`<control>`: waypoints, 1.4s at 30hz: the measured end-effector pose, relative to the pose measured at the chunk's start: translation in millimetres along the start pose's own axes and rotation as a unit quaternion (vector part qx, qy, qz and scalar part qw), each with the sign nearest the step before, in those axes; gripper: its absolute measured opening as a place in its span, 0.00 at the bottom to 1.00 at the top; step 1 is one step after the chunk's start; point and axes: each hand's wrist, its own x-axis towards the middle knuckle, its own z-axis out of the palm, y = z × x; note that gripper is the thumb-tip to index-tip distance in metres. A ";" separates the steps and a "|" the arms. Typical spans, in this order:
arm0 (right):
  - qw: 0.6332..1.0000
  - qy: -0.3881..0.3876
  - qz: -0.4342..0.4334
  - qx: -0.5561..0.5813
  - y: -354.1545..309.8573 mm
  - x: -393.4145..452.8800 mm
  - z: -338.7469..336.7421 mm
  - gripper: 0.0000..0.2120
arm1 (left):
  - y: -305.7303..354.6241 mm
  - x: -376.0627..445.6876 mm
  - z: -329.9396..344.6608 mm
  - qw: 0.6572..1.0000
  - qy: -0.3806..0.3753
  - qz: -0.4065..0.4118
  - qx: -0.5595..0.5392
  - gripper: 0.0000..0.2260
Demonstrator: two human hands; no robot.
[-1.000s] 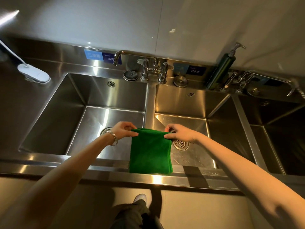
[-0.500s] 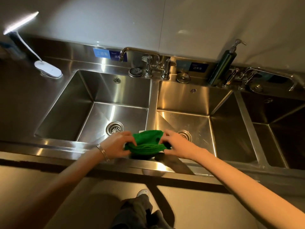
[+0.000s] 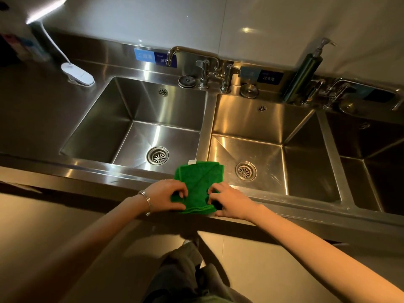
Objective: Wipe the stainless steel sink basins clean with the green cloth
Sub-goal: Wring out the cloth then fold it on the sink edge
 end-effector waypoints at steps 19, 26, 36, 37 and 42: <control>0.967 0.098 0.152 0.178 53.0 43.6 -60.5 0.08 | 19.4 95.6 -44.2 0.936 0.100 -0.206 -0.268 0.09; 0.954 0.093 0.208 0.193 63.2 25.1 -51.2 0.08 | 72.0 85.0 -11.1 0.938 -0.140 -0.120 -0.292 0.12; 0.957 0.009 0.190 0.219 21.3 -0.8 -19.0 0.13 | 9.1 13.3 -0.4 0.991 -0.012 -0.130 0.018 0.10; 0.961 0.005 0.189 0.200 17.3 -2.3 -15.3 0.15 | 7.9 7.5 5.4 0.992 -0.012 -0.122 0.038 0.12; 0.988 0.039 0.147 -0.010 2.6 -6.1 -6.3 0.15 | 12.8 -0.4 17.7 0.974 0.018 -0.076 0.215 0.12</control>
